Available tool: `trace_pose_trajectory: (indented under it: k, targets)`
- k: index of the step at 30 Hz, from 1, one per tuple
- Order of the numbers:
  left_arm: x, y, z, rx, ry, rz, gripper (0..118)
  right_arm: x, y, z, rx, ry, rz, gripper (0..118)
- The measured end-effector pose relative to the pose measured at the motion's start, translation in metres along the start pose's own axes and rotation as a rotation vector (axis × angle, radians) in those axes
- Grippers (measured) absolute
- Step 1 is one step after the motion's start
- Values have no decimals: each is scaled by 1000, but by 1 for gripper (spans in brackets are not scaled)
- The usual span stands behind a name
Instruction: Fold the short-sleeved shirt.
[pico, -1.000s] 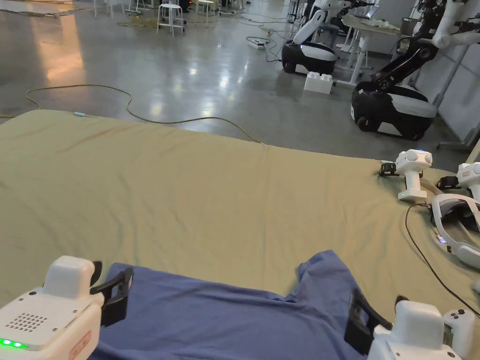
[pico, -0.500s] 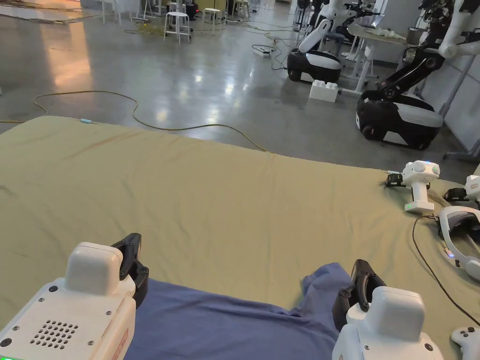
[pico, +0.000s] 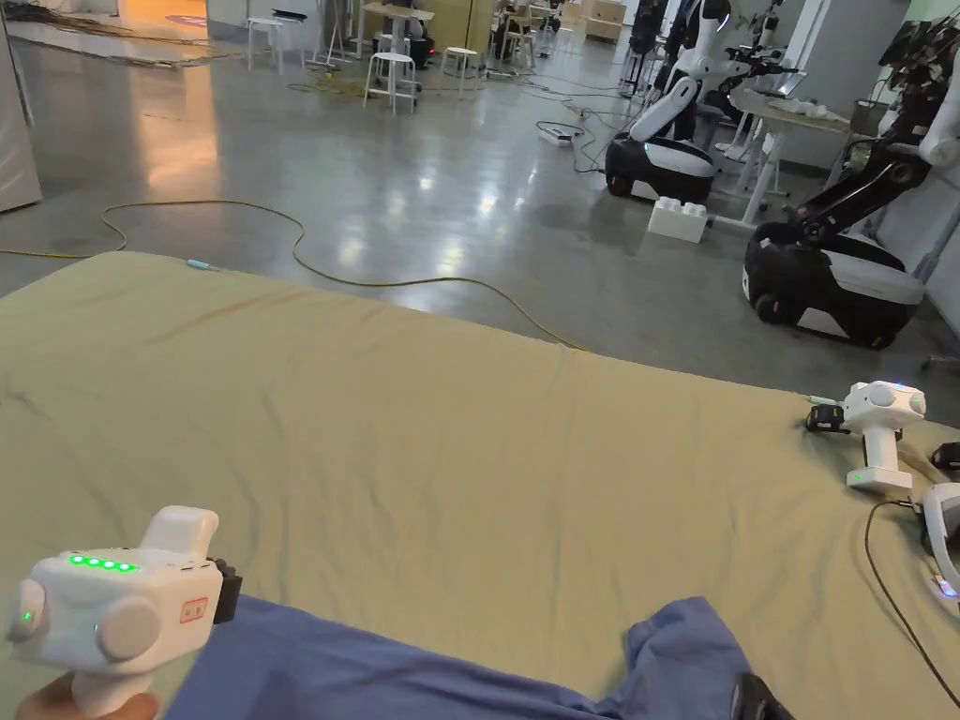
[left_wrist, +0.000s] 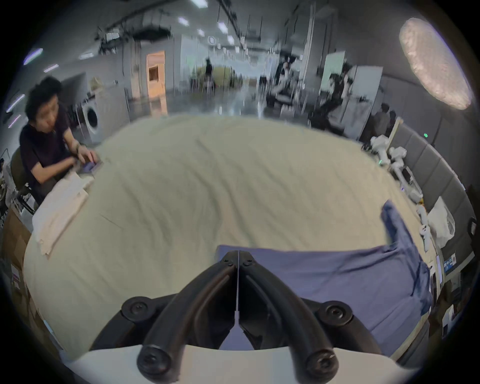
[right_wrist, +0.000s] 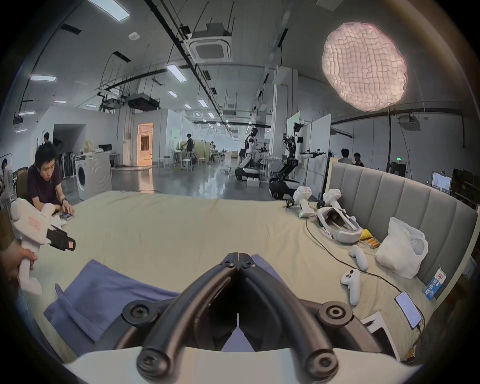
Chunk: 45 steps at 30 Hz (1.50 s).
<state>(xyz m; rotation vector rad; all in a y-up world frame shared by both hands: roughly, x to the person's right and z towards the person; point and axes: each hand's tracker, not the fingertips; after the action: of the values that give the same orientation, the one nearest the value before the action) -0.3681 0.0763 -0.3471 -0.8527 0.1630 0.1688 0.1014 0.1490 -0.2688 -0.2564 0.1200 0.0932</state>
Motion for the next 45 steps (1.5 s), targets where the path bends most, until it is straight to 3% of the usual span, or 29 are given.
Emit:
trace_pose_trajectory:
  k: [2,4,8,12,15,20,23,24,27,28,34,39,42,43,44,45]
  targets:
    - [-8,9,-26,-103,10,-7,28,4,-6,-5,-26,-9,8,0]
    - [-17,16,-50,-187,5,14,60,8,-12,-8,-54,-22,16,0]
    - [-27,24,-76,-222,-3,40,65,17,-20,-12,-98,-49,26,0]
    - [-29,24,-112,-325,30,11,65,25,-29,-18,-141,-71,24,0]
    - [7,21,-77,-280,84,-57,63,29,-35,-23,-171,-80,24,0]
    - [22,18,-78,-259,66,-179,8,42,-43,-45,-239,-80,-7,0]
    - [18,16,-69,-227,60,-170,5,57,-39,-81,-324,-90,-5,0]
    - [16,16,-62,-207,49,-154,4,63,-38,-93,-358,-100,16,4]
    - [5,13,-46,-130,11,-102,4,85,-35,-144,-490,-59,26,55]
    - [4,12,-38,-113,1,-97,4,90,-32,-155,-533,-22,5,65]
    - [2,1,-1,-24,-27,-58,4,122,-46,-243,-727,12,49,65]
    - [7,-8,13,-14,-18,-57,4,135,-70,-288,-941,77,-58,63]
    - [3,-10,8,-27,-13,-50,4,141,-78,-299,-914,56,-50,62]
    - [4,-11,7,-28,-10,-49,4,140,-78,-299,-916,48,-49,57]
    - [4,-12,6,-30,-11,-49,4,129,-65,-280,-907,43,-45,40]
    - [8,-11,8,-34,-11,-50,4,128,-64,-279,-895,27,-23,15]
